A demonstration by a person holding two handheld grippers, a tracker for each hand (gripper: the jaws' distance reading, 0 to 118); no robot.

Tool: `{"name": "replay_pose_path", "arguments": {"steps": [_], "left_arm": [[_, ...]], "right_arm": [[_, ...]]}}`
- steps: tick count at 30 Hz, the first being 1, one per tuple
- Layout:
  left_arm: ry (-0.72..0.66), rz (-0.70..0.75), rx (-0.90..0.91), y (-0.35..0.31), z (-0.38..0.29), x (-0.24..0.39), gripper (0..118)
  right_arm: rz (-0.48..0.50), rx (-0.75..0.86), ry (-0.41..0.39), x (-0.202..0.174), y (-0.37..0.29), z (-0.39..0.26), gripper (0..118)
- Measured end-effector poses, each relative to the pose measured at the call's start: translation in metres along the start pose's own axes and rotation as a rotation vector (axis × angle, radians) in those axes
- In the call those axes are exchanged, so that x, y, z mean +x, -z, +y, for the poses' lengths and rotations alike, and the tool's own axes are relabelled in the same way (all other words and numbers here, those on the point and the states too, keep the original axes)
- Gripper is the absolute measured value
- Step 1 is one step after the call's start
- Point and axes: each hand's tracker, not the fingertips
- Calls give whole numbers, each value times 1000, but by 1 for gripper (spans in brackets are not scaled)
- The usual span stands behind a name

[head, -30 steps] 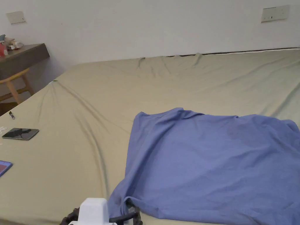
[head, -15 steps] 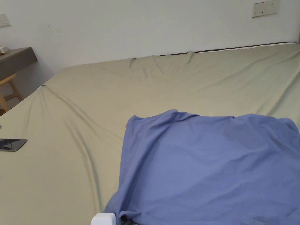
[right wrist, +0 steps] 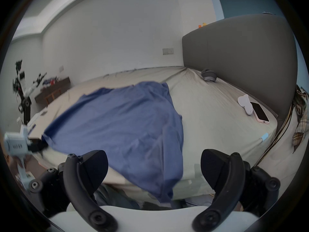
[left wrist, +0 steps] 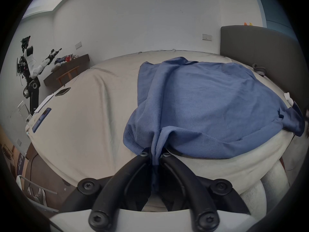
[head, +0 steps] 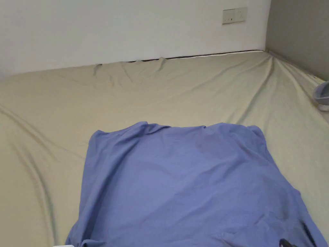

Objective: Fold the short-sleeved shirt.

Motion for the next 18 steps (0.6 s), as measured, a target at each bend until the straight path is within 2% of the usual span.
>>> {"name": "replay_pose_path", "arguments": {"steps": [2,6,7,8,9,11,14,15,16,17,18], "left_arm": [[-21,-9,15,0,-4,-3,3],[-35,-16,53,0,-11,-5,3],[-41,-17,54,0,-10,-5,3],[-49,-18,54,0,-10,-5,3],[-53,-19,56,0,-11,-6,3],[-55,-23,64,1,-13,-7,3],[-94,-42,76,0,-15,-11,3],[-117,-49,76,0,-16,-13,3],[-133,-54,78,0,-16,-15,3],[-142,-56,80,1,-17,-16,3],[-151,-56,82,1,-17,-15,3]], "right_arm": [[-4,-23,-46,-5,2,-12,112],[5,-24,-52,-3,1,-7,106],[13,-28,-42,36,25,-10,102],[19,-36,-29,52,34,-11,96],[23,-36,-18,53,34,-10,88],[36,-23,0,55,39,-14,63],[27,-15,11,60,46,-17,57],[38,-11,15,62,48,-20,44],[36,-13,17,63,50,-21,18],[33,-12,17,63,50,-20,8],[60,-4,15,63,49,-19,8]]}}
